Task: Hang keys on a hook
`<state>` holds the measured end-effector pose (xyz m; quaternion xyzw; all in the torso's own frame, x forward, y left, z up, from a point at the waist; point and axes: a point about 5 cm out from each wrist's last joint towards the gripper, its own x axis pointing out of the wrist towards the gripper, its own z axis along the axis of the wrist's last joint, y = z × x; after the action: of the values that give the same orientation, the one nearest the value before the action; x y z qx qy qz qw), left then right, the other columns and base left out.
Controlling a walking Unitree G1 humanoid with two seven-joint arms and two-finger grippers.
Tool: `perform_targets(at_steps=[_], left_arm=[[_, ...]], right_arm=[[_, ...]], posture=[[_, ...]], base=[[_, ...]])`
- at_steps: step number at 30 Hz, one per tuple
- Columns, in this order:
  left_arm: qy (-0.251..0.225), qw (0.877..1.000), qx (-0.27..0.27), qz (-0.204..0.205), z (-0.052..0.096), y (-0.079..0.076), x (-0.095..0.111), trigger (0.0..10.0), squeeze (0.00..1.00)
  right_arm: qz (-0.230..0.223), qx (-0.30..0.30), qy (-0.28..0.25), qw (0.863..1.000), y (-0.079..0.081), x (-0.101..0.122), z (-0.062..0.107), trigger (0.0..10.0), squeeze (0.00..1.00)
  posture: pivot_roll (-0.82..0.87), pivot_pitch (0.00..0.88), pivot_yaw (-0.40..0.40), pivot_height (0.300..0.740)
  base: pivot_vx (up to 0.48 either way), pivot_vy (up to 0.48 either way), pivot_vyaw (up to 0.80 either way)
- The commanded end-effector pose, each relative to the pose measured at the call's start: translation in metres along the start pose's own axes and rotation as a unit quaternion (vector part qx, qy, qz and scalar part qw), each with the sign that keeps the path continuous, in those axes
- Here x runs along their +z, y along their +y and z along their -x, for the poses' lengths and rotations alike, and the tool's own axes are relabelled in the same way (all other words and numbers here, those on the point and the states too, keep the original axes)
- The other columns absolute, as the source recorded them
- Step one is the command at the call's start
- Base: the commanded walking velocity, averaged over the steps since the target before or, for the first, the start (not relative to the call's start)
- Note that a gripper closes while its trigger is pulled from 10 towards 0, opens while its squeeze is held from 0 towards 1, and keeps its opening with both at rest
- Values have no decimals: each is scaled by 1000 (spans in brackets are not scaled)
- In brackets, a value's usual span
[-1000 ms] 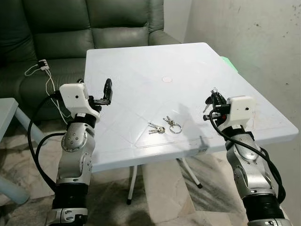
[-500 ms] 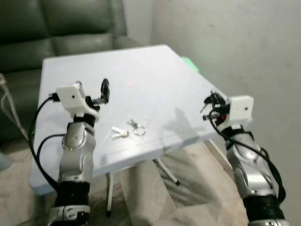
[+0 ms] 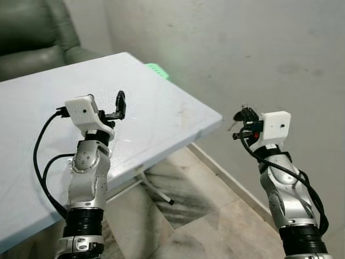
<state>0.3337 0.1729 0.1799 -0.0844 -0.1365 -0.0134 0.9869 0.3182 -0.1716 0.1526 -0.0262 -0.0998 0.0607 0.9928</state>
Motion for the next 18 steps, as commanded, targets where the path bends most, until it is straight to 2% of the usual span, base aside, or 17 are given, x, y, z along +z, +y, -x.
perform_targets(at_steps=[1, 18], left_arm=[[4, 1000, 1, -3, 0, 0, 0, 10000, 0], [7, 1000, 0, -12, 0, 0, 0, 10000, 0]], right_arm=[[3, 2, -9, 1000, -1, 6, -2, 10000, 0], [3, 3, -8, 1000, -1, 6, -2, 10000, 0]], posture=[[-27, 0, -37, 740], [-23, 0, -38, 740]], base=[[0, 0, -744], [0, 0, -745]])
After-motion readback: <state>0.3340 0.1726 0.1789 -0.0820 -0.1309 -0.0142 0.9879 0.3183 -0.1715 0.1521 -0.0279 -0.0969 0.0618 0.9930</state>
